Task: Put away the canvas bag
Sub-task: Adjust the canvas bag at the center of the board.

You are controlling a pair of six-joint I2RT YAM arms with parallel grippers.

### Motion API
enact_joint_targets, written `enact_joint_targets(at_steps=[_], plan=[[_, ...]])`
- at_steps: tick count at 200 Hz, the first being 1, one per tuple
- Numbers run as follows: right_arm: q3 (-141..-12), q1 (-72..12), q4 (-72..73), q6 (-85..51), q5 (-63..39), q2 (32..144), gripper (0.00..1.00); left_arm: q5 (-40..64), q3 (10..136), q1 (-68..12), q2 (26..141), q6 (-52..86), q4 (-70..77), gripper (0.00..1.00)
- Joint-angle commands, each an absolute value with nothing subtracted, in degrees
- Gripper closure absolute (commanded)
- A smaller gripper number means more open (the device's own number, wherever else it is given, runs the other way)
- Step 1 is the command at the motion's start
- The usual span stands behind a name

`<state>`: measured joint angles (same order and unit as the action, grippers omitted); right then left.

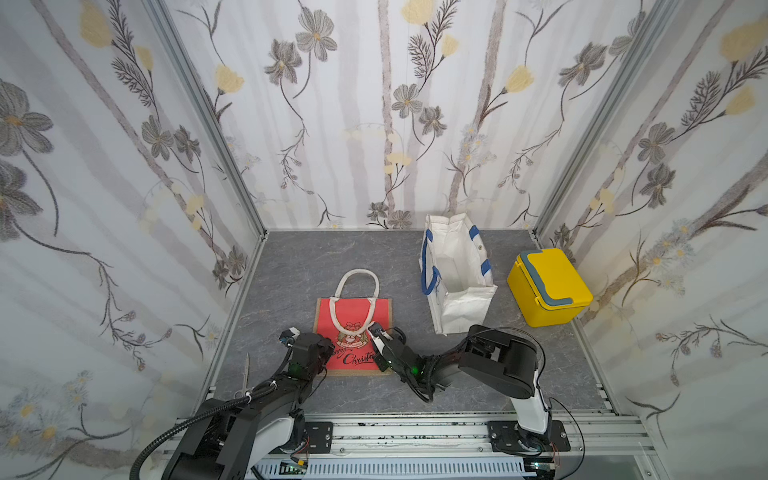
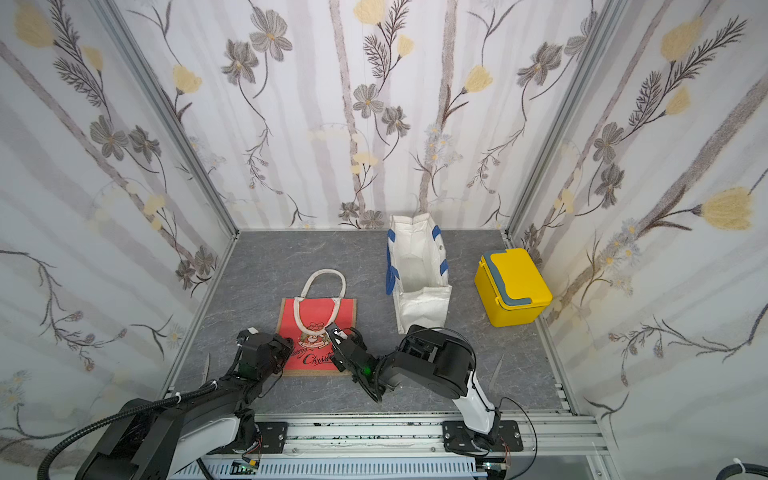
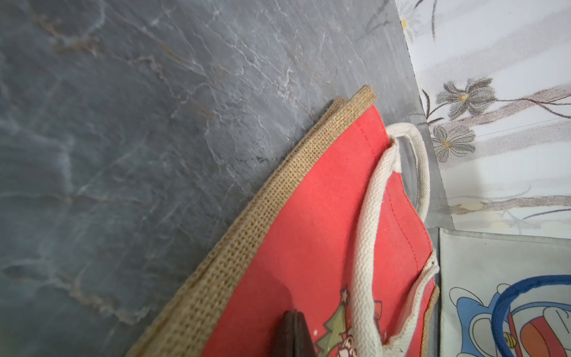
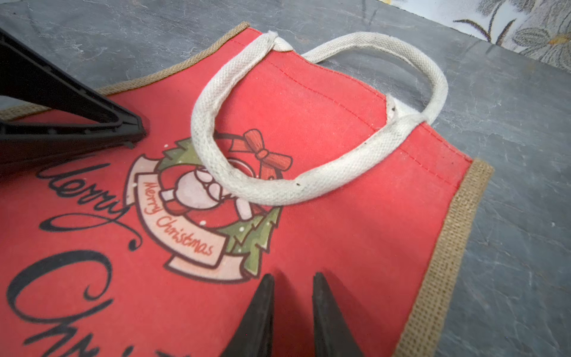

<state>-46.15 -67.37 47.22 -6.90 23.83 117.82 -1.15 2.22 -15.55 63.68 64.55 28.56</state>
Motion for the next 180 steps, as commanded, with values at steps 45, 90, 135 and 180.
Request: enact_joint_targets(at_steps=[45,90,135,180], plan=[[-40.60,-68.74,38.23,-4.42,25.38,112.76,0.77,-0.01,1.54,-15.51,62.49,66.83,21.45,1.00],[-42.25,-68.65,38.43,-0.46,22.90,105.12,0.57,-0.34,2.67,-15.56,58.55,65.70,17.81,1.00],[-50.89,-64.91,29.84,-0.16,14.16,101.33,0.00,0.41,2.72,-15.56,54.67,64.62,15.94,1.00],[-60.28,-60.66,23.37,3.33,5.01,105.51,0.00,2.06,3.28,-15.41,52.91,63.65,15.29,1.00]])
